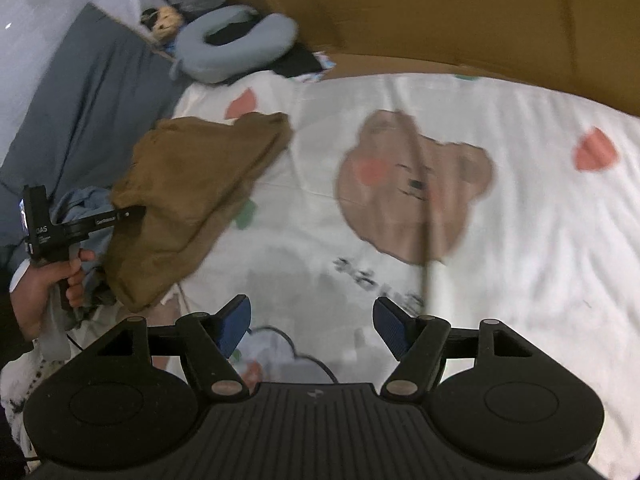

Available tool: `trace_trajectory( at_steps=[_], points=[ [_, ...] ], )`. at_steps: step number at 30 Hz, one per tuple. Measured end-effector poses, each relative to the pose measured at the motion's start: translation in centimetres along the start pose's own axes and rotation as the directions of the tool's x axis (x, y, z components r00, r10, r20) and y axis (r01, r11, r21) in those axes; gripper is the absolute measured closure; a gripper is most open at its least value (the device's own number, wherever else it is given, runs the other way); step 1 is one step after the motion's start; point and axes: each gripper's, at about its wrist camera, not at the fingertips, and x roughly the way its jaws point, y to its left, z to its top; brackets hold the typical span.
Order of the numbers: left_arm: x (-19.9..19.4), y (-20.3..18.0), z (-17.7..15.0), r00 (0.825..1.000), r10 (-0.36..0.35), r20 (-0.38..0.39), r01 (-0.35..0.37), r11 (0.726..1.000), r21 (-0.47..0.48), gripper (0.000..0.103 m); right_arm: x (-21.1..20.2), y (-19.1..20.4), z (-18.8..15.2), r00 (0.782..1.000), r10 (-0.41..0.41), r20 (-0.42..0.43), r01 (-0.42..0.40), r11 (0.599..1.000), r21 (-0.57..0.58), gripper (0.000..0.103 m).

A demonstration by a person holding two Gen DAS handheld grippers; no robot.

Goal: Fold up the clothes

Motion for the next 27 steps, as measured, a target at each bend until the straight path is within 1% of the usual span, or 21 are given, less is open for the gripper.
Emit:
trace_trajectory(
  at_steps=[4,8,12,15,17,19,21,23,25,27],
  points=[
    [-0.1,1.5,0.6,1.0,-0.01,0.022,0.011,0.999,-0.049,0.103,2.7,2.1,1.3,0.999,0.043,-0.006,-0.043,0.999,-0.013,0.03],
    [0.5,2.6,1.1,0.999,-0.018,0.029,0.02,0.998,-0.064,0.103,5.4,4.6,2.3,0.996,0.09,0.001,-0.09,0.996,-0.028,0.03],
    [1.2,3.2,1.3,0.999,-0.029,0.034,0.032,0.995,-0.089,0.103,8.2,7.0,3.1,0.99,0.139,0.017,-0.139,0.99,0.0,0.031],
    [1.7,3.4,1.2,0.999,-0.038,0.033,0.041,0.994,-0.098,0.103,10.3,8.5,3.7,0.984,0.172,0.048,-0.174,0.983,0.059,0.036],
    [2.0,3.7,1.1,0.999,-0.045,0.031,0.048,0.993,-0.108,0.103,11.6,9.5,4.1,0.982,0.177,0.07,-0.183,0.979,0.087,0.039],
    [2.4,4.0,1.1,0.998,-0.05,0.028,0.053,0.992,-0.116,0.103,12.9,10.3,4.3,0.979,0.182,0.094,-0.192,0.976,0.106,0.039],
    [2.7,4.3,1.1,0.998,-0.053,0.025,0.055,0.991,-0.119,0.102,14.3,10.8,4.4,0.979,0.179,0.102,-0.192,0.972,0.134,0.041],
    [3.1,4.6,1.2,0.998,-0.057,0.022,0.059,0.99,-0.125,0.102,15.4,11.1,4.5,0.978,0.178,0.106,-0.193,0.969,0.154,0.048],
    [3.6,4.9,1.2,0.998,-0.064,0.015,0.066,0.989,-0.133,0.102,16.5,11.5,4.7,0.977,0.182,0.11,-0.198,0.967,0.161,0.051],
    [4.0,5.2,1.2,0.997,-0.072,0.009,0.072,0.986,-0.151,0.101,17.5,12.0,5.0,0.975,0.192,0.113,-0.209,0.965,0.161,0.05]
  ],
)
